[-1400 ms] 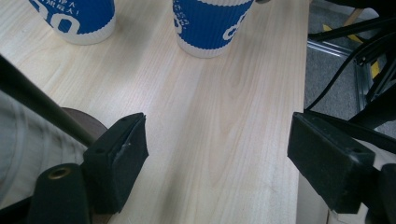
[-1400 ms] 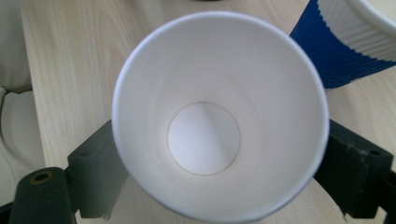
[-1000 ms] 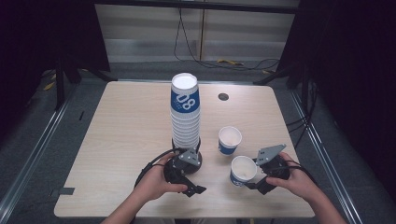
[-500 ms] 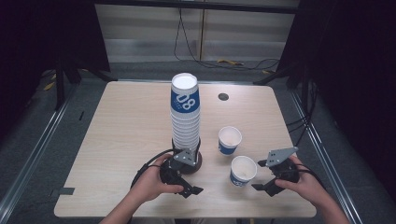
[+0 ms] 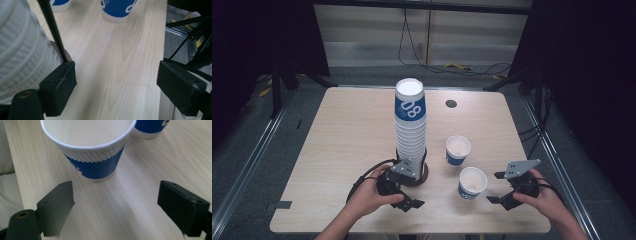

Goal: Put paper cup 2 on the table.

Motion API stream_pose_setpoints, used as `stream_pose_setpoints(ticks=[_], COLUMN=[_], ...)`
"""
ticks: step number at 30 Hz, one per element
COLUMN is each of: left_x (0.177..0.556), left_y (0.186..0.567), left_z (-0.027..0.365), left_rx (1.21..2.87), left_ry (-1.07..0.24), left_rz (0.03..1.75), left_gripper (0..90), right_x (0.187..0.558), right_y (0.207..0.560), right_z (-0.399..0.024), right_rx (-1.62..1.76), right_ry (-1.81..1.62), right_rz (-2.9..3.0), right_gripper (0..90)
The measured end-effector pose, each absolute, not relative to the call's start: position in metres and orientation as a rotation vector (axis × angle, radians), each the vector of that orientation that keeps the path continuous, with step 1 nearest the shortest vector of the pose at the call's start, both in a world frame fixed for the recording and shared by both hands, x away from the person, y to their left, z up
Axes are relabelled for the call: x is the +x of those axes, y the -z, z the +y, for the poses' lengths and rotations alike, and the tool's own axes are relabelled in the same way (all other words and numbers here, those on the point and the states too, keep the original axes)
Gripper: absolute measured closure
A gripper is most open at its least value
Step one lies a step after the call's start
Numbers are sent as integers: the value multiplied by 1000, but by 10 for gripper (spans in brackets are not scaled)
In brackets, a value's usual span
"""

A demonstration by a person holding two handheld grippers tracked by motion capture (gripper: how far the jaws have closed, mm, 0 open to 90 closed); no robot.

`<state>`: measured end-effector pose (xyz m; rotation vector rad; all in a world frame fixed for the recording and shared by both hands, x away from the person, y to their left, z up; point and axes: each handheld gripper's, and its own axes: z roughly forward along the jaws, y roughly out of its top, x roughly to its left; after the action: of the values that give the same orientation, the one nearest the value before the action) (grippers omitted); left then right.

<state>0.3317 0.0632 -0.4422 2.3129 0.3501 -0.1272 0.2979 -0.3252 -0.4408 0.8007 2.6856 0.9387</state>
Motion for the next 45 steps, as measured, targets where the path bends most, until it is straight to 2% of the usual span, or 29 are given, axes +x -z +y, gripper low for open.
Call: stream_pose_setpoints(ticks=[45], left_x=[345], left_y=[470], left_z=[158], left_rx=[2254], left_ry=[44], left_rz=[542], left_gripper=[160], right_x=[285], right_y=[475], right_z=[-346], right_rx=[992], right_ry=[-984], right_rz=[2513], right_gripper=[132])
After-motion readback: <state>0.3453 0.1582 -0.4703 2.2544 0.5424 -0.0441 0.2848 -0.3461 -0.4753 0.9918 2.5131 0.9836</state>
